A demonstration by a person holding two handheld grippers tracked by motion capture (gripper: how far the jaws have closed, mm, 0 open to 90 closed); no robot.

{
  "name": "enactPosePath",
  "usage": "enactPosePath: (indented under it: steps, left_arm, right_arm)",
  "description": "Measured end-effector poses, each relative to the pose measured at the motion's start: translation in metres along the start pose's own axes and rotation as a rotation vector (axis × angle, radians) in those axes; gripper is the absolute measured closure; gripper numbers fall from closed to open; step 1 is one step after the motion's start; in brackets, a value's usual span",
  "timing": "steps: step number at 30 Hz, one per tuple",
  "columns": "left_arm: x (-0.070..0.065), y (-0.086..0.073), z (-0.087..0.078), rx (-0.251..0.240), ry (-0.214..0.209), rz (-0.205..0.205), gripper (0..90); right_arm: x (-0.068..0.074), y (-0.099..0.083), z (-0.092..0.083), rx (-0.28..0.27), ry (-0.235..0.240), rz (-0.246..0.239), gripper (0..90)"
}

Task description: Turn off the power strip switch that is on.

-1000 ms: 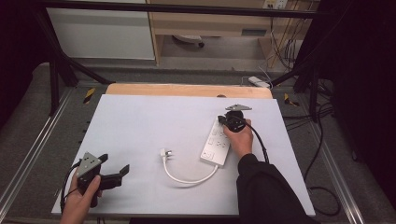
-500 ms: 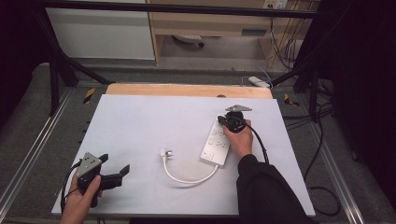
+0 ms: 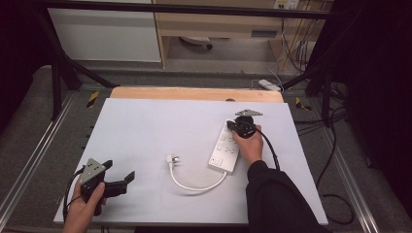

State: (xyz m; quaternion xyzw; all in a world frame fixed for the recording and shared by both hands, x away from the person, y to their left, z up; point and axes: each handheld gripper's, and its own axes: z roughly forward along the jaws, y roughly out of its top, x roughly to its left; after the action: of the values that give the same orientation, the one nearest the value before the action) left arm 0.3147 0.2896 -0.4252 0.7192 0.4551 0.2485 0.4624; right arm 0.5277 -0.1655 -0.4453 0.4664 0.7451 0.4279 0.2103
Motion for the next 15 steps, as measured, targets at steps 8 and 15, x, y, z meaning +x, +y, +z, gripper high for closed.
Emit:
enactPosePath:
  steps: [8, 15]
  left_arm:
    - [0.0000, -0.0001, 0.0001, 0.000, 0.001, 0.000, 6.0]
    - [0.0005, 0.0000, -0.0005, -0.001, 0.003, -0.002, 6.0]
  right_arm:
    - [0.0004, 0.0004, 0.0004, 0.001, -0.002, 0.002, 90.0]
    - [0.0005, 0.0006, -0.0001, 0.004, -0.004, 0.002, 90.0]
